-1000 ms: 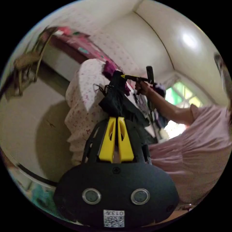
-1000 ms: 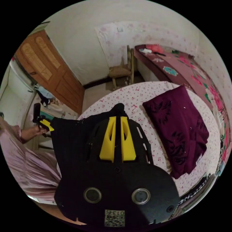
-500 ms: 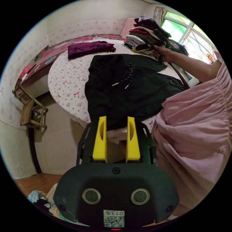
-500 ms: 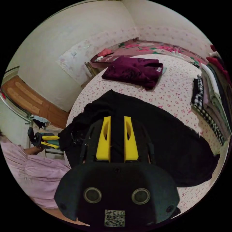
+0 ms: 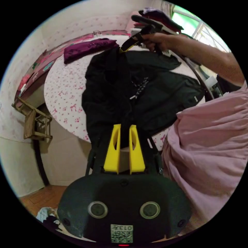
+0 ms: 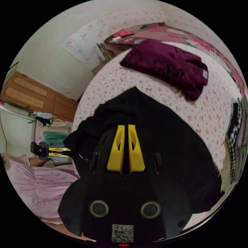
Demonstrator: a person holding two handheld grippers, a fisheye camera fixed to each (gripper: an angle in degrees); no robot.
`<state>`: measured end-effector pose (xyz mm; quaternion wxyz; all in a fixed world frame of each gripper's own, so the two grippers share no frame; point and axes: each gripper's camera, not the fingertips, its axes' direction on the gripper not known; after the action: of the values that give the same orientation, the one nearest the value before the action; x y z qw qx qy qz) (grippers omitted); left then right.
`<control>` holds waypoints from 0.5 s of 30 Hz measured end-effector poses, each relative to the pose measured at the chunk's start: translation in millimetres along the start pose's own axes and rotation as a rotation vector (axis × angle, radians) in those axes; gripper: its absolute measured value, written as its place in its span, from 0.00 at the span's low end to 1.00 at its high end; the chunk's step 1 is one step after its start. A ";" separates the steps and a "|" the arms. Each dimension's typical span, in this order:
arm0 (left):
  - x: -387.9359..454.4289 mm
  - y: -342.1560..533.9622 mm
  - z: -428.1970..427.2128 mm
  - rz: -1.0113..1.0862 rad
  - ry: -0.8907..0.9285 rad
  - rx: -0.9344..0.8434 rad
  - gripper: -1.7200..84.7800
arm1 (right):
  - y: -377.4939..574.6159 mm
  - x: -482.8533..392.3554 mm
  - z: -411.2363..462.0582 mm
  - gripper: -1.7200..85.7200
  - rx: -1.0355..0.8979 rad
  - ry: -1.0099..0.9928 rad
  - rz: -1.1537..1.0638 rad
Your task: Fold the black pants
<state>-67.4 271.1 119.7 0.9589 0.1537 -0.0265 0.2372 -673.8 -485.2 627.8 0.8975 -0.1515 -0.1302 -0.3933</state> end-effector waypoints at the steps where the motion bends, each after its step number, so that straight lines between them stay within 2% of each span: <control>1: -17.3 3.2 -14.7 -0.055 0.053 0.062 0.07 | -8.9 -6.8 -11.3 0.06 0.046 -0.015 -0.051; 8: -128.1 40.7 -66.7 -0.443 0.239 0.377 0.05 | -108.0 -50.3 -29.8 0.05 0.196 -0.132 -0.212; 11: -168.2 54.5 -56.0 -0.562 0.298 0.418 0.05 | -158.7 -73.2 -0.6 0.06 0.122 -0.122 -0.244; 15: -200.3 58.8 -20.2 -0.650 0.333 0.360 0.06 | -197.2 -86.5 61.7 0.06 -0.061 -0.054 -0.221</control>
<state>-272.6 237.2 92.3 0.9329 0.2789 0.2209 -0.0558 -884.7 -531.6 687.4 0.8398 -0.1740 -0.1581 -0.4894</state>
